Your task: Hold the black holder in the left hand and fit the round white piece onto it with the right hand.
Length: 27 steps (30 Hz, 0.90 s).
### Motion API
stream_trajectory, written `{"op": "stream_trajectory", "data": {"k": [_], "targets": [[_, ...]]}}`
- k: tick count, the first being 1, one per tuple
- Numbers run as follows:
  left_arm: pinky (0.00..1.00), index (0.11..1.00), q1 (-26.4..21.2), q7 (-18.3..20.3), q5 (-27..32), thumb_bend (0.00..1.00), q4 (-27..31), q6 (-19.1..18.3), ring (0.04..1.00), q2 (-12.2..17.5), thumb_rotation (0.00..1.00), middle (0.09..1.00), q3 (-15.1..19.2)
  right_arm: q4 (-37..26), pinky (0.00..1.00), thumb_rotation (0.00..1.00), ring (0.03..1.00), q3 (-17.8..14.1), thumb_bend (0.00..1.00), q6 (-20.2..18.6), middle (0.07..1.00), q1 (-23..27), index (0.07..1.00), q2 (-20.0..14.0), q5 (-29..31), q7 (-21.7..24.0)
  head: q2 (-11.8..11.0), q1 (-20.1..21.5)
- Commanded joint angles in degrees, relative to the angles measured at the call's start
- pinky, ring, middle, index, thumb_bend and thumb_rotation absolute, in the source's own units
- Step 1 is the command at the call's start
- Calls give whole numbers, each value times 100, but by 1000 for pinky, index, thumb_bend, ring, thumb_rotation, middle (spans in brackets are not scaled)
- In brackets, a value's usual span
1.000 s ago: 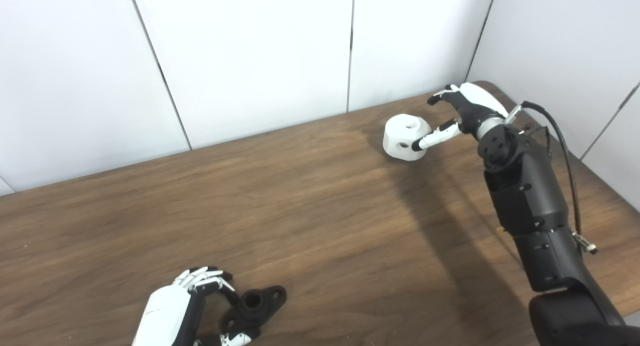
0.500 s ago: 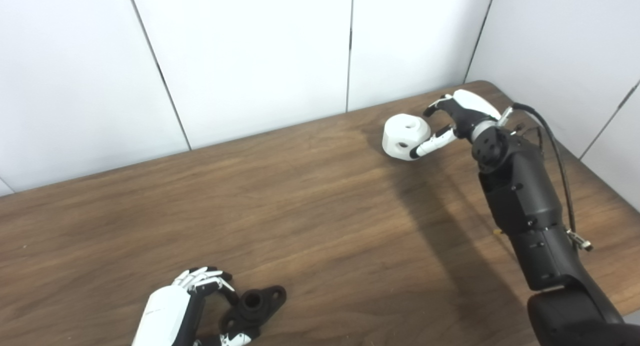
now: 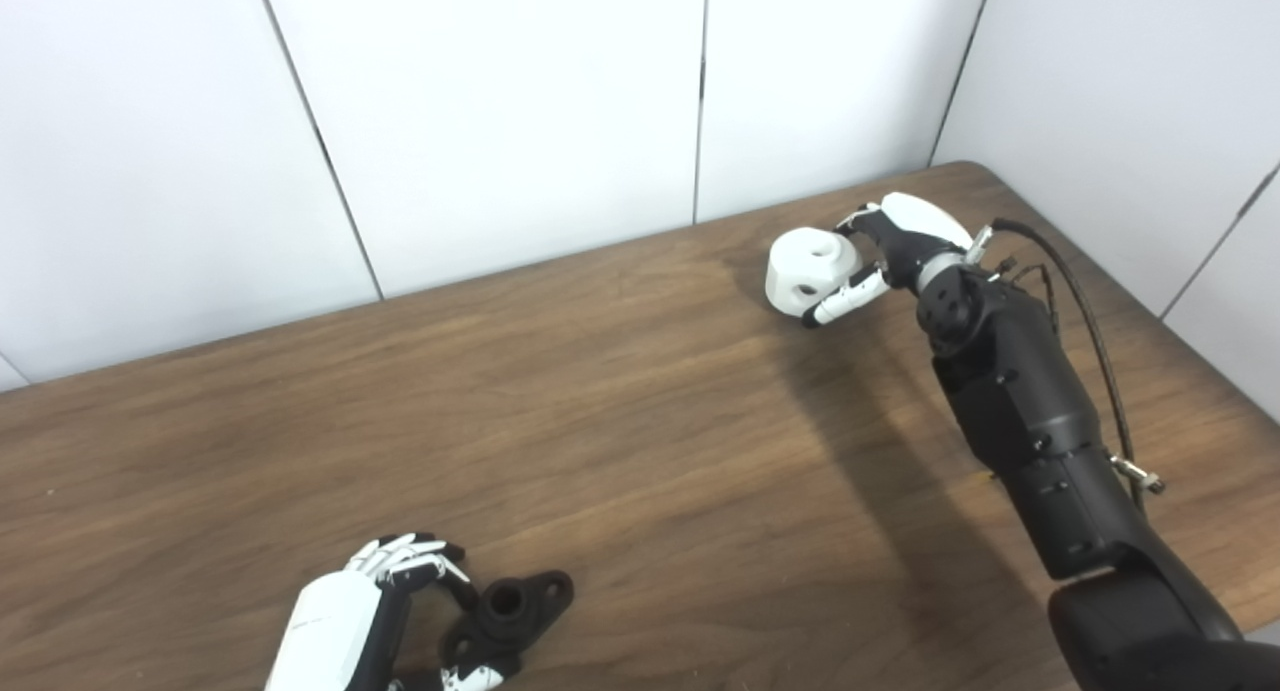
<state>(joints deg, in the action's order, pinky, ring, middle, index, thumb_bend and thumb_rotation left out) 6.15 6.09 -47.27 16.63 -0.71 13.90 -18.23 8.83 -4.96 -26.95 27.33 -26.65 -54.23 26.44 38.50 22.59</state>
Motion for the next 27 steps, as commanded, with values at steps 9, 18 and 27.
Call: {"op": "stream_trajectory", "data": {"k": [9, 18, 27], "targets": [[894, 484, 122, 177, -20, 520, 49, -78, 827, 43, 45, 743, -34, -141, 1000, 280, 1000, -3, 905, 5, 949, 285, 746, -135, 111, -371, 23, -5], [897, 485, 141, 211, -20, 520, 104, -122, 826, 40, 45, 743, -32, -237, 1000, 262, 1000, -10, 869, 5, 935, 212, 710, -180, 234, -497, 38, -10], [902, 485, 158, 234, -30, 520, 167, -158, 829, 24, 44, 747, -26, -253, 1000, 246, 1000, 105, 861, 8, 923, 174, 663, -279, 333, -573, 62, -16]]}}
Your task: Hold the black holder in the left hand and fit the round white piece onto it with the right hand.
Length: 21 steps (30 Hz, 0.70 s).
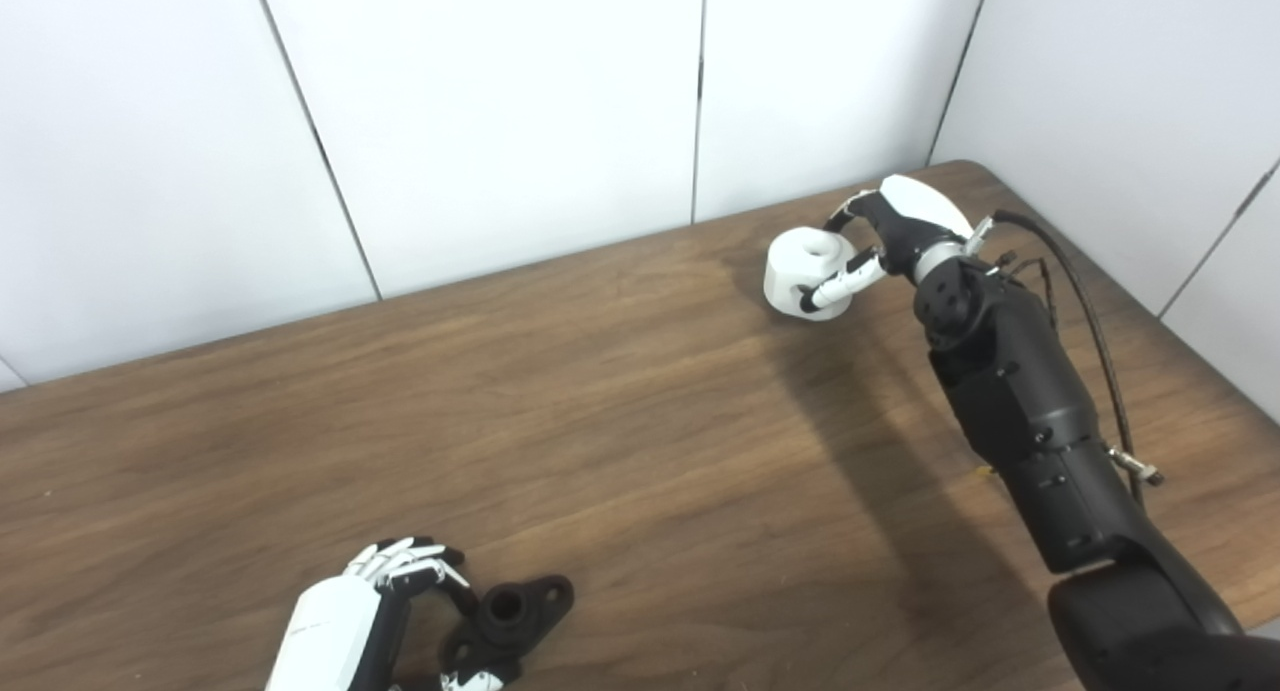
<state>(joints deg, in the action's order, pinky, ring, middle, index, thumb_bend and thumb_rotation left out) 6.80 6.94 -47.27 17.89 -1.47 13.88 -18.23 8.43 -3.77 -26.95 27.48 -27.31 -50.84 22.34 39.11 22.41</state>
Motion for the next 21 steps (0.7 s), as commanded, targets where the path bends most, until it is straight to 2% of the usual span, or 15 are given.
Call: {"op": "stream_trajectory", "data": {"k": [1, 11, 12, 14, 21], "targets": [[901, 485, 90, 150, -30, 520, 46, -84, 828, 21, 45, 747, -24, -214, 1000, 244, 1000, 1, 860, 8, 920, 153, 658, -225, 9, -166, 0, 2], [894, 484, 123, 154, -29, 520, 92, -83, 823, -6, 44, 743, -8, -294, 1000, 210, 1000, 34, 845, 11, 891, 63, 598, -256, 97, -183, 33, -12], [898, 485, 127, 155, -24, 520, 93, -82, 824, -4, 44, 744, -7, -300, 1000, 179, 1000, 43, 689, 14, 881, 49, 545, -259, 132, -226, 33, -12], [901, 485, 130, 162, -40, 520, 99, -94, 826, -4, 44, 746, -6, -297, 1000, 150, 991, 43, 560, 92, 852, 1, 499, -247, 237, -483, 40, -20], [907, 485, 131, 203, -54, 520, 132, -118, 828, 7, 45, 747, -4, -320, 1000, 138, 964, 200, 525, 143, 816, -56, 485, -296, 428, -904, 73, -28]]}}
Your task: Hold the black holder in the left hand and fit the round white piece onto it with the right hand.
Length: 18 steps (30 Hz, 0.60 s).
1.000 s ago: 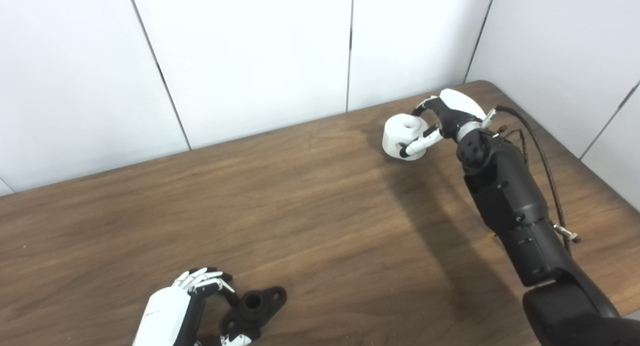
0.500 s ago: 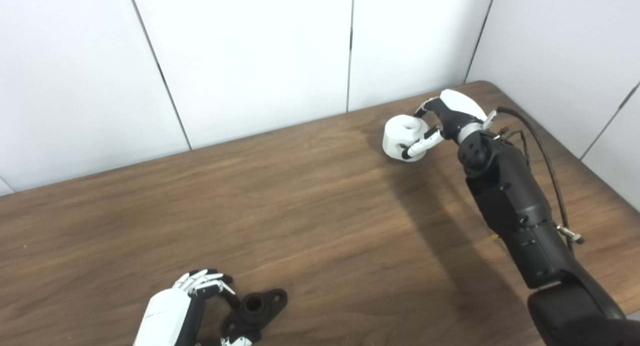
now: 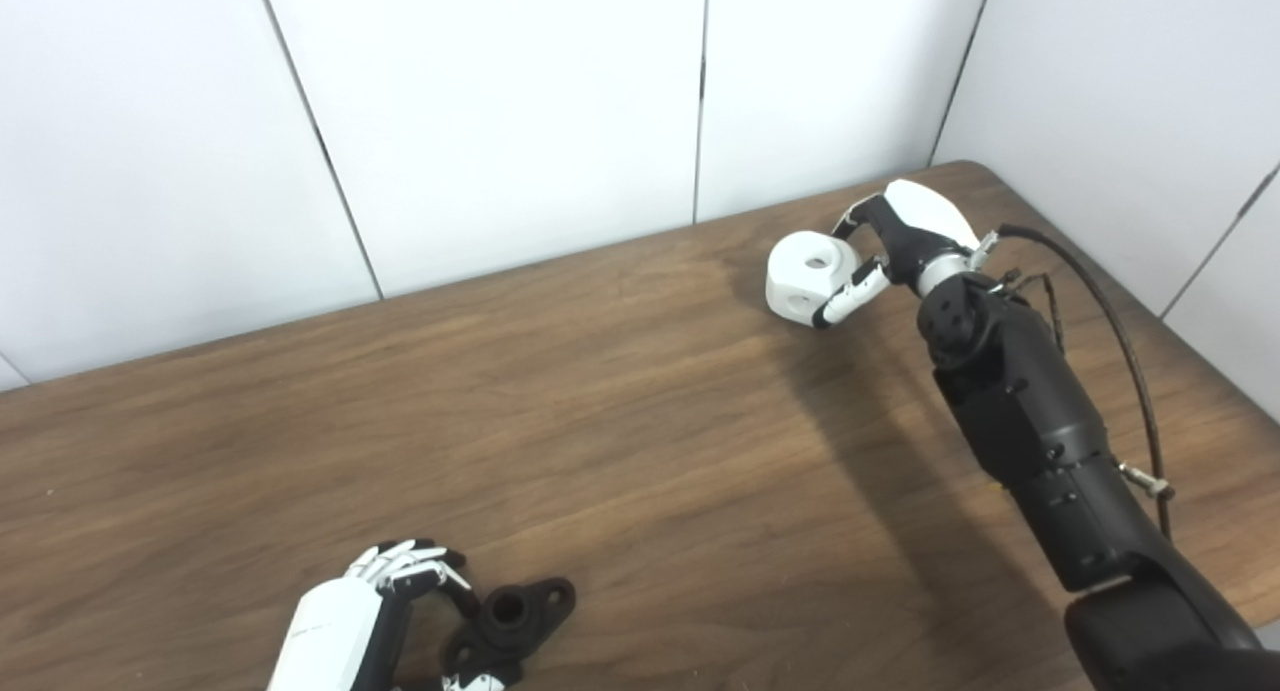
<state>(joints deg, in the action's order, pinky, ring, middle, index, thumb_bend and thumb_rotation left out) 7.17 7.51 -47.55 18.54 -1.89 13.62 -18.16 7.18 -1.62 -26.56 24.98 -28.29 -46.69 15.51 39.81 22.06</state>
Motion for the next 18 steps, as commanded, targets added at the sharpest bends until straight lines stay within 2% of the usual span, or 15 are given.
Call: {"op": "stream_trajectory", "data": {"k": [1, 10, 15, 18], "targets": [[906, 485, 95, 138, -23, 520, 62, -68, 827, 36, 45, 745, -10, -196, 1000, 137, 962, 10, 525, 99, 816, 191, 485, -209, 37, -262, 3, 7], [904, 485, 90, 94, -56, 520, 16, -53, 825, 12, 45, 744, -27, -334, 1000, 137, 953, 88, 525, 101, 823, 122, 485, -266, 256, -492, 19, -58], [897, 485, 75, 113, -127, 521, 13, -76, 823, -11, 45, 742, -53, -605, 1000, 140, 954, 125, 525, 101, 818, 74, 484, -323, 381, -399, 32, -163], [897, 485, 69, 118, -156, 521, 2, -84, 824, -33, 46, 743, -72, -860, 1000, 140, 949, 211, 525, 30, 818, 83, 484, -385, 402, -190, 44, -286]]}}
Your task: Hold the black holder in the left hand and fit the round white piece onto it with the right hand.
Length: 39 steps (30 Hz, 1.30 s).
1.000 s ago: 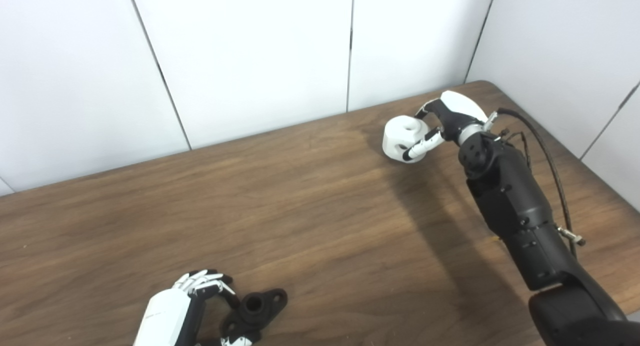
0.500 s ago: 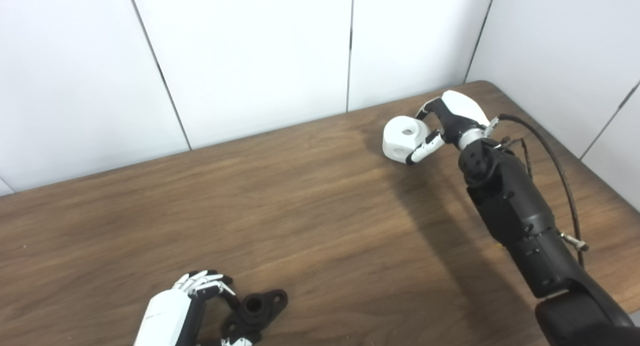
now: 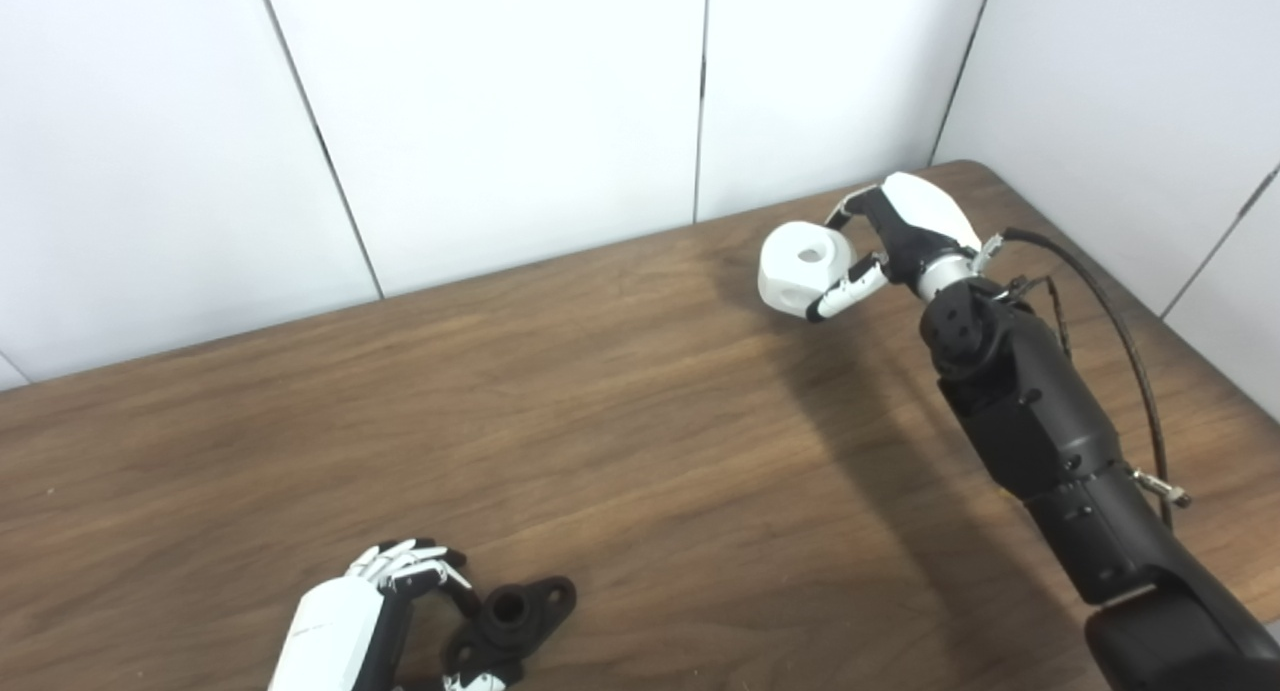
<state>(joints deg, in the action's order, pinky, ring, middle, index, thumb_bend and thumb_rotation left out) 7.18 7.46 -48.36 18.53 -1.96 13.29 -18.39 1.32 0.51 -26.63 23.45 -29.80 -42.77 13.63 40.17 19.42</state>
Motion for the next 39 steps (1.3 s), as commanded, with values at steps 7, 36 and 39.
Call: {"op": "stream_trajectory", "data": {"k": [7, 36, 39], "targets": [[914, 485, 52, 102, -143, 521, -71, -65, 830, -57, 46, 745, -99, -1005, 1000, 144, 948, -111, 525, -28, 824, 264, 485, -162, -35, 797, 45, -259], [944, 484, 8, -17, -667, 522, -151, -220, 846, -454, 50, 753, -417, -3638, 918, 139, 895, 68, 526, -28, 793, 46, 480, 955, -520, 3381, 558, -1634], [938, 484, -3, -65, -691, 522, -175, -199, 844, -483, 50, 751, -439, -3860, 906, 140, 900, 178, 526, -27, 800, 6, 481, 1130, -615, 3674, 598, -1704]]}}
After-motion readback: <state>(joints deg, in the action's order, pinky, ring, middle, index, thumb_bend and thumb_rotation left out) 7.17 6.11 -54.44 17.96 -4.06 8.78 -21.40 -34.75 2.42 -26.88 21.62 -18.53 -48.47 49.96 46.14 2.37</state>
